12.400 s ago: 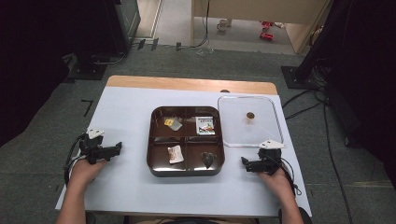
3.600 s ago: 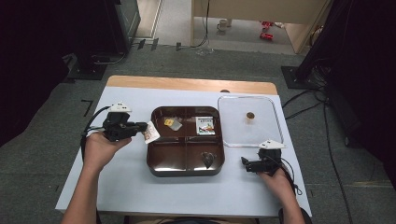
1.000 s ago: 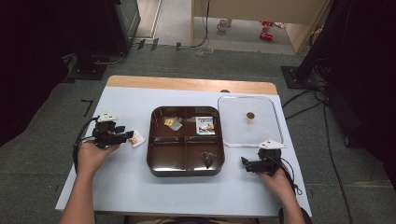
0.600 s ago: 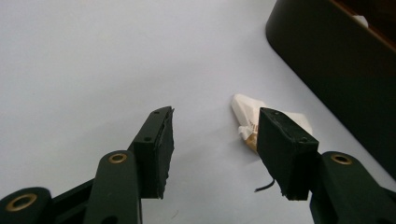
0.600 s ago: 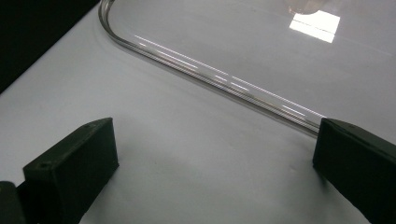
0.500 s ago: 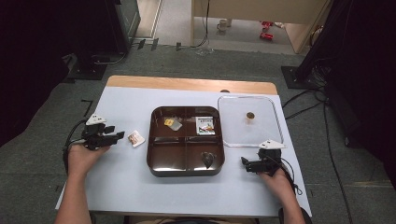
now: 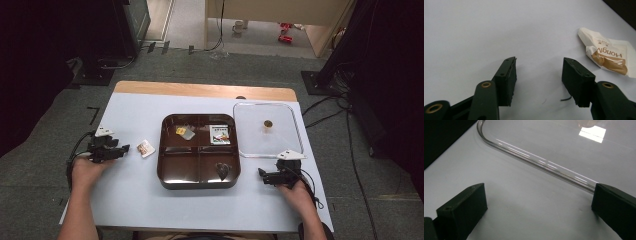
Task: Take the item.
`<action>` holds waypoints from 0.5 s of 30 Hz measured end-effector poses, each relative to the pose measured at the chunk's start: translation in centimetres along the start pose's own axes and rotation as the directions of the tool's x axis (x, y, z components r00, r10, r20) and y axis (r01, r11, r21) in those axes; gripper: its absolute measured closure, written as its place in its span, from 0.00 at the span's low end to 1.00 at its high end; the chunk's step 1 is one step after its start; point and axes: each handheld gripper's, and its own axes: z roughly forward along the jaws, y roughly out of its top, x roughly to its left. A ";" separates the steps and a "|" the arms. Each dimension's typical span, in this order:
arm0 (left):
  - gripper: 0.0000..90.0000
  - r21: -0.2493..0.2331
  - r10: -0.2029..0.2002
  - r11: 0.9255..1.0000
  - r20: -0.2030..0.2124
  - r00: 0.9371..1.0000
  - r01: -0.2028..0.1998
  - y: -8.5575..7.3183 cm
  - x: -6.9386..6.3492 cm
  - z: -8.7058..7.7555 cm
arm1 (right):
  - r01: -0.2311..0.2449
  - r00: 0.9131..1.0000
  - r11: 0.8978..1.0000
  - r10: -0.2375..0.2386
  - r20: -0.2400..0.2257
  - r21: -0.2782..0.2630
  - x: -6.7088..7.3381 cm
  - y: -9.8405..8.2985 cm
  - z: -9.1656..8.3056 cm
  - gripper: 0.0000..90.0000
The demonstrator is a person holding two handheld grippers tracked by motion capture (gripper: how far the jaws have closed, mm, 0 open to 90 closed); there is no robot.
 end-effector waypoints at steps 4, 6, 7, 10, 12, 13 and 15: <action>0.47 -0.027 -0.005 1.000 0.002 1.000 0.005 -0.4 -0.2 0.1 | -0.001 1.000 1.000 0.001 0.000 0.000 0.0 0.0 0.0 0.00; 0.38 -0.047 0.006 0.999 0.004 1.000 -0.006 -0.7 -0.5 0.2 | -0.001 1.000 1.000 0.001 0.000 -0.001 0.0 0.0 0.0 0.00; 0.38 -0.063 0.019 0.998 -0.008 1.000 -0.020 -1.0 -0.6 0.2 | -0.001 1.000 1.000 0.001 0.000 -0.001 0.0 0.0 0.0 0.00; 0.38 -0.078 0.012 0.997 -0.009 1.000 -0.013 -1.2 -0.6 0.2 | -0.001 1.000 1.000 0.001 0.000 0.000 0.0 0.0 0.0 0.00; 0.37 -0.078 0.011 0.997 -0.009 1.000 -0.012 -1.2 -0.6 0.2 | -0.001 1.000 1.000 0.001 0.000 -0.001 0.0 0.0 0.0 0.00; 0.37 -0.078 0.011 0.997 -0.008 1.000 -0.012 -1.2 -0.6 0.2 | -0.001 1.000 1.000 0.001 0.000 -0.001 0.0 0.0 0.0 0.00; 0.37 -0.079 0.011 0.997 -0.008 1.000 -0.011 -1.2 -0.6 0.2 | -0.001 1.000 1.000 0.001 0.000 -0.001 0.0 0.0 0.0 0.00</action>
